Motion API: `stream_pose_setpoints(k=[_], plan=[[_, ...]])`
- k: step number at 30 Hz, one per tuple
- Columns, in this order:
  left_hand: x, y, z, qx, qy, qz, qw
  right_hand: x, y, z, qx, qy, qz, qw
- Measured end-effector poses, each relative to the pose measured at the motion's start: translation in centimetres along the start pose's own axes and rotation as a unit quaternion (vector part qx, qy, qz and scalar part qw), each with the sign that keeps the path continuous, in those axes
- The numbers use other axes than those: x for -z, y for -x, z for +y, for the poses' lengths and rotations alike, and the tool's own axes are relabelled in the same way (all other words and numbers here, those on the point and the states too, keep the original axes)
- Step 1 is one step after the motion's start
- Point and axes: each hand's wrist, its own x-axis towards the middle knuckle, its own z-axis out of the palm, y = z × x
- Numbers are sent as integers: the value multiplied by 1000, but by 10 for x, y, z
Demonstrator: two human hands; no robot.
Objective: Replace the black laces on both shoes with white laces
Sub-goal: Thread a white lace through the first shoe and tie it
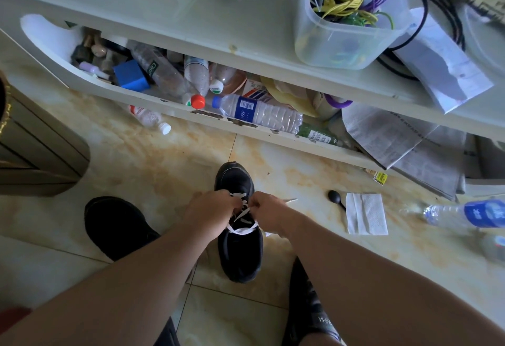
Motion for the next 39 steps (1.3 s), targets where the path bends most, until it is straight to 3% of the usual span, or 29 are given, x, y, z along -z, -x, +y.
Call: stream_pose_setpoints(k=[3, 7, 11, 15, 21, 24, 27, 29, 32, 34, 36, 39], plan=[[4, 3, 0, -20, -6, -3, 1000, 1, 3, 1, 6, 25, -16, 1000], [-3, 16, 0, -130, 2, 72, 989, 3, 1, 5, 2, 43, -7, 999], [-6, 19, 7, -150, 53, 111, 981, 2, 3, 10, -5, 34, -10, 999], [-16, 22, 5, -126, 89, 118, 981, 1, 6, 15, -16, -7, -12, 1000], [-16, 23, -4, -72, 61, 112, 989, -2, 4, 20, -10, -38, -18, 999], [-11, 18, -3, -2, 138, 52, 989, -6, 3, 21, -12, -80, -10, 997], [-11, 13, -7, 22, 97, 63, 993, -10, 4, 22, -9, -118, -6, 993], [-6, 18, -7, 52, 131, 45, 989, -12, 4, 23, -7, -138, -7, 990], [-5, 26, -5, 147, 293, 38, 944, -14, 6, 24, -12, -163, -10, 986], [-6, 28, 3, 222, 447, -1, 867, -14, 7, 25, -22, -181, -22, 983], [-9, 27, 6, 280, 527, -28, 802, -16, 8, 26, -30, -192, -31, 980], [-3, 25, 6, 264, 524, -54, 808, -19, 7, 26, -33, -186, -23, 982]])
